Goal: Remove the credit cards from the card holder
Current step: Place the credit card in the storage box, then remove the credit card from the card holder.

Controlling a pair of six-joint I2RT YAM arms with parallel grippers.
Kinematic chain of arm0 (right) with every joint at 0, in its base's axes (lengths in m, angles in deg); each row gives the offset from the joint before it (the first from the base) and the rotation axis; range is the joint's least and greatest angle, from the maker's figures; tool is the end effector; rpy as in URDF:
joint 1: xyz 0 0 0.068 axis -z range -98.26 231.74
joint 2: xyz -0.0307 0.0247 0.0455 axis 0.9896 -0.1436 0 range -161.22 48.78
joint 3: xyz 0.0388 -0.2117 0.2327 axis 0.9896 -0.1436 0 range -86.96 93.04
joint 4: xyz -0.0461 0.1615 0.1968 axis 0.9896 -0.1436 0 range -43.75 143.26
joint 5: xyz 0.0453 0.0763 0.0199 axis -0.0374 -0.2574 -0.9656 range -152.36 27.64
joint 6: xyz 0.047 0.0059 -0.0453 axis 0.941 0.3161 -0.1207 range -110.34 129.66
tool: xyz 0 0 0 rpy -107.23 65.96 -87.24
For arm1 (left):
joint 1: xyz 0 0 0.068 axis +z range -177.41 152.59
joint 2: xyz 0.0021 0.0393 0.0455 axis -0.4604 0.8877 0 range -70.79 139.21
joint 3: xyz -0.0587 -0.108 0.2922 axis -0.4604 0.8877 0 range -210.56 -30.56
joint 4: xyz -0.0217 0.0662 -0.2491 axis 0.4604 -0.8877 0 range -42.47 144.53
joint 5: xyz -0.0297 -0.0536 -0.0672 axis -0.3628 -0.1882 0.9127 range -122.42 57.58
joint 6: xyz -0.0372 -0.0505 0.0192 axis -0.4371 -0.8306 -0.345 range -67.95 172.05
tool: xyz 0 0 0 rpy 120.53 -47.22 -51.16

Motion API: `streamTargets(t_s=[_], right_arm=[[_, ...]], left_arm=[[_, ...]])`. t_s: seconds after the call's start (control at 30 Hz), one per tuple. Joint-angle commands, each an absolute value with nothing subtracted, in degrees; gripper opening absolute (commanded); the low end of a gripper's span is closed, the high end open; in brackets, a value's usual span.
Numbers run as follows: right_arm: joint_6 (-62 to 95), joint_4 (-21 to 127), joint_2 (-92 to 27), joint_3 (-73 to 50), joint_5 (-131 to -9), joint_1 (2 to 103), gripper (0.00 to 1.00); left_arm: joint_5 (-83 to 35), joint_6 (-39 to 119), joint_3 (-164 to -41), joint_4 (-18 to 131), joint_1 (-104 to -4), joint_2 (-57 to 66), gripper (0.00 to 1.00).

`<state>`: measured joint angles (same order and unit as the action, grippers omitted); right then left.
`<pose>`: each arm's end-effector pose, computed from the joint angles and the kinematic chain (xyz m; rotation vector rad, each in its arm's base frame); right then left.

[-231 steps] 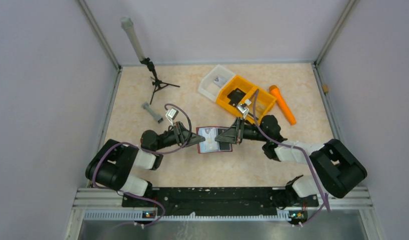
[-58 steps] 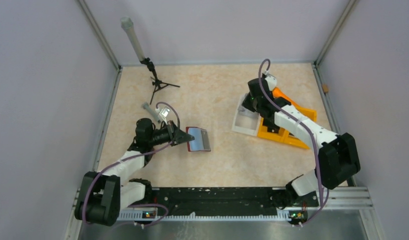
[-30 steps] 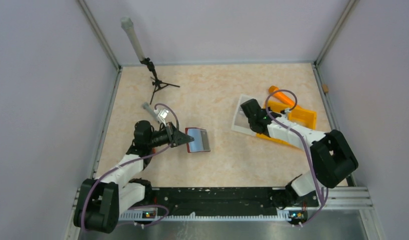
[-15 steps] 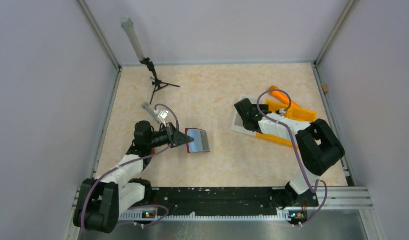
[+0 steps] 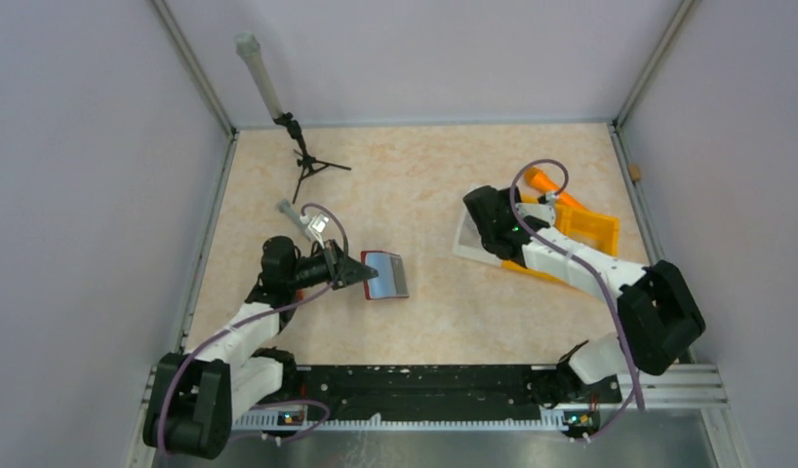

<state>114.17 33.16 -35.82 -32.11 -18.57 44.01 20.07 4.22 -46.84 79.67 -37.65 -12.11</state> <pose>0.2611 0.1570 0.2685 1.4604 1.6363 0.4683 0.1688 -0.0722 0.2276 0.0413 2.0470 -1.5175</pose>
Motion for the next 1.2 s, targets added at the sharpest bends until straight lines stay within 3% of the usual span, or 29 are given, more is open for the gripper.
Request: streamTargets(t_s=[0.0, 0.17, 0.27, 0.43, 0.53, 0.83, 1.17], right_arm=[[79.63, 42.44, -28.11, -31.89, -27.75, 43.44, 0.61], [47.10, 59.20, -15.36, -43.74, -52.12, 43.55, 0.64], [40.56, 55.01, -10.48, -45.56, -59.86, 43.76, 0.81], [35.94, 50.06, -9.15, -46.26, -74.20, 44.75, 0.85], [37.58, 55.57, -8.70, -49.45, -83.20, 46.41, 0.92], [53.82, 80.06, -10.89, -58.58, -94.90, 50.04, 0.94], [66.76, 95.04, -10.98, -62.42, -97.21, 51.24, 0.95]], left_arm=[[20.49, 5.65, -48.39, 79.60, -37.78, -14.53, 0.00], [21.42, 4.00, -48.32, 80.21, -37.78, -16.09, 0.00], [22.99, 0.03, -47.82, 84.29, -37.86, -16.72, 0.00], [25.67, -10.43, -47.08, 95.39, -37.87, -17.11, 0.00], [25.68, -16.05, -46.58, 102.58, -37.96, -16.64, 0.00], [24.36, -29.12, -47.95, 118.63, -39.29, -14.07, 0.00], [22.04, -36.79, -49.95, 126.01, -41.43, -14.31, 0.00]])
